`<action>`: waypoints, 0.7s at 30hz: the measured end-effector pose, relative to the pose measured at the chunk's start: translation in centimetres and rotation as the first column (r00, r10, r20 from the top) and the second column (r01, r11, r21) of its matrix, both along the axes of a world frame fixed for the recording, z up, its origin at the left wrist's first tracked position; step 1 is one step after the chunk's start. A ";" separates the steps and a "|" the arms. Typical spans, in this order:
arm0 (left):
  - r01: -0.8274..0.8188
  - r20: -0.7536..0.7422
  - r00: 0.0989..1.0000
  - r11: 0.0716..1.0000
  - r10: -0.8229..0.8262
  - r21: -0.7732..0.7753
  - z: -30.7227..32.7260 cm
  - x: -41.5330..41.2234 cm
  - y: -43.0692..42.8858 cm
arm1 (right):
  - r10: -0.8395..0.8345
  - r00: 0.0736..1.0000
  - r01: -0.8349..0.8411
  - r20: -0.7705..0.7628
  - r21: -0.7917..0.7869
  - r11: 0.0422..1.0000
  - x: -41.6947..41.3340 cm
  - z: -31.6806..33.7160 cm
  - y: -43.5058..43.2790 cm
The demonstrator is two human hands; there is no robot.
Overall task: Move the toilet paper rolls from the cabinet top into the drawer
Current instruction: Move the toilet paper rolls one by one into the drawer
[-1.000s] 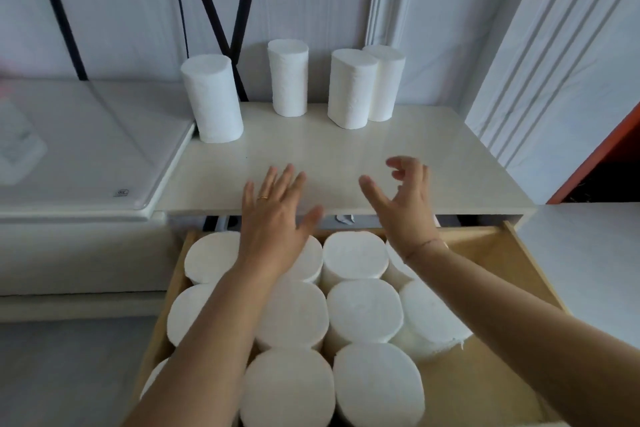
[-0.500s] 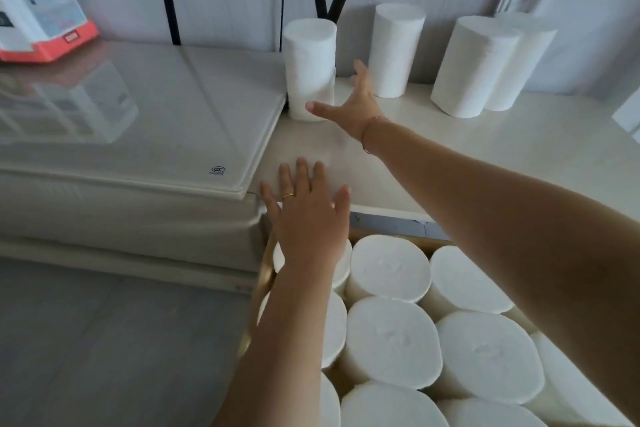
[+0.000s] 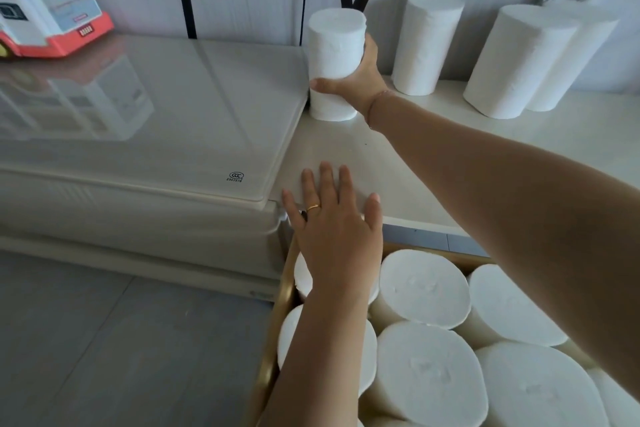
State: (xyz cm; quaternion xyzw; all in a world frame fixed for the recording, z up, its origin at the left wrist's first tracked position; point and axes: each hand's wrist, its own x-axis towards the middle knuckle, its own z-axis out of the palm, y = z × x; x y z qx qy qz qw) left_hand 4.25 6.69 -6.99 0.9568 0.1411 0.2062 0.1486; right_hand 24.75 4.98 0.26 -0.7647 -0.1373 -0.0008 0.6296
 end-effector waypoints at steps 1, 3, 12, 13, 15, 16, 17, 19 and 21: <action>0.001 0.001 1.000 1.000 -0.001 -0.002 0.0 0.0 0.0 | -0.005 1.000 0.005 -0.004 0.005 1.000 0.0 -0.1 0.0; -0.003 -0.015 1.000 1.000 0.003 0.006 0.0 0.1 0.0 | -0.010 1.000 0.010 -0.003 0.000 1.000 -0.3 -0.2 -0.3; 0.001 -0.085 0.996 1.000 -0.001 0.000 0.2 0.1 0.0 | -0.011 1.000 0.013 0.029 -0.069 0.998 -6.0 -0.6 -6.8; 0.004 -0.096 0.995 1.000 -0.005 -0.005 0.4 0.1 0.0 | -0.021 0.999 0.023 0.031 -0.072 0.997 -7.0 -0.7 -8.0; 0.023 -0.125 0.992 1.000 -0.022 0.009 0.6 -0.1 -0.2 | -0.021 0.999 0.024 0.040 -0.084 0.996 -8.9 -0.6 -10.3; 0.047 -0.140 0.989 0.999 -0.043 0.019 0.7 -0.2 -0.4 | -0.018 0.999 0.022 0.047 -0.094 0.995 -9.9 -0.5 -11.5; 0.077 -0.158 0.985 0.997 -0.072 0.023 0.8 -0.4 -0.7 | -0.015 0.999 0.020 0.049 -0.103 0.994 -10.9 -0.5 -12.7; 0.141 -0.192 0.972 0.990 -0.136 0.014 1.0 -0.6 -1.3 | -0.027 0.998 0.033 0.053 -0.119 0.992 -12.9 -0.3 -15.1; 0.199 -0.224 0.956 0.980 -0.191 0.010 1.0 -0.7 -2.0 | -0.067 0.997 0.073 0.047 -0.131 0.989 -14.7 -0.4 -17.1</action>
